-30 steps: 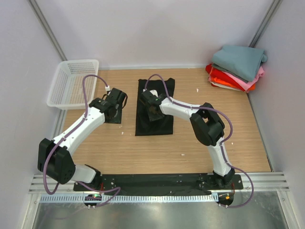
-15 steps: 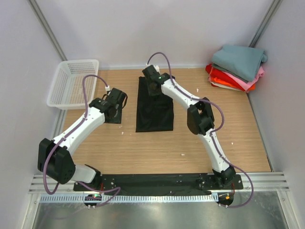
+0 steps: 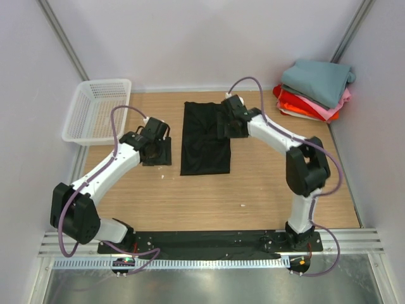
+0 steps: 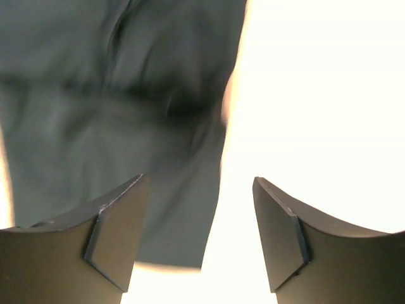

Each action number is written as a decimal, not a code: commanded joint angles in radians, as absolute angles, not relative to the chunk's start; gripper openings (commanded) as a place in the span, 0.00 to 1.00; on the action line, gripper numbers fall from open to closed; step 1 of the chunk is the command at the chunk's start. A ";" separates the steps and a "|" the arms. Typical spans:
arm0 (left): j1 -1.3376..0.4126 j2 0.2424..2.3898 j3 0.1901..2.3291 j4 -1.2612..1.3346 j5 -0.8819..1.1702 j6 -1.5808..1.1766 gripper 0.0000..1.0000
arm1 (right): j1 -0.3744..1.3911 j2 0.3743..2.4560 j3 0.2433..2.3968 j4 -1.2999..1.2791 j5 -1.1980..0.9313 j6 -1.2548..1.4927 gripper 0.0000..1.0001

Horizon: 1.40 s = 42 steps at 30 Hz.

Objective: Fold and stack the t-shirts
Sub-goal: Fold the tshirt

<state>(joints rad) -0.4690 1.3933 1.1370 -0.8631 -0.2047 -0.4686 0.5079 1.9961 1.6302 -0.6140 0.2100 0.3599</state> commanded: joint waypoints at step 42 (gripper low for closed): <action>-0.474 1.661 0.848 -0.203 0.155 -0.747 0.00 | 0.491 1.681 0.839 -0.120 -0.236 0.621 0.01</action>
